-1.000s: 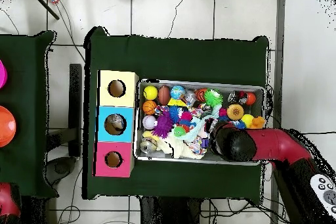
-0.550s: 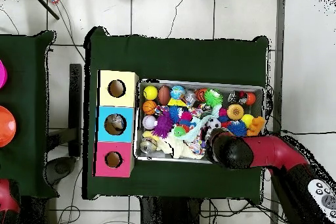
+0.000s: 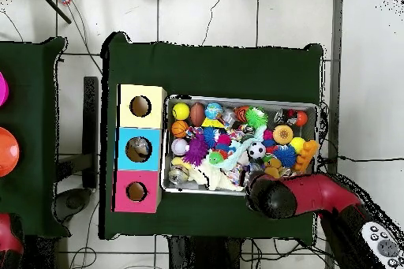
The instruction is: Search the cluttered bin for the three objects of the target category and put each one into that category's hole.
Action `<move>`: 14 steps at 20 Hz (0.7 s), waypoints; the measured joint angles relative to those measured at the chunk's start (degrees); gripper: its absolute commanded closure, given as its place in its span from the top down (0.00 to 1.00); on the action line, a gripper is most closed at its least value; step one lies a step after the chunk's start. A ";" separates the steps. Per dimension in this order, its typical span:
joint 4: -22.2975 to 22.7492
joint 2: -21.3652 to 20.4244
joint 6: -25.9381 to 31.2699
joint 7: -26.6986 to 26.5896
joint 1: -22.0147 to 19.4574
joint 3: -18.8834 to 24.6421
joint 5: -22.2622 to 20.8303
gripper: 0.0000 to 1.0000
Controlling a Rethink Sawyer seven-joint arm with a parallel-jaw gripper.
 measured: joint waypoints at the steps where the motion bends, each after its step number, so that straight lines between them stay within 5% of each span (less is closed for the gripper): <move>1: 0.26 -0.05 -0.70 0.00 0.77 -0.62 -1.92 1.00; 7: 1.03 -0.24 -7.98 0.00 6.71 -5.11 -12.05 1.00; 14: 0.98 -0.25 -16.40 0.01 12.19 -11.17 -16.23 1.00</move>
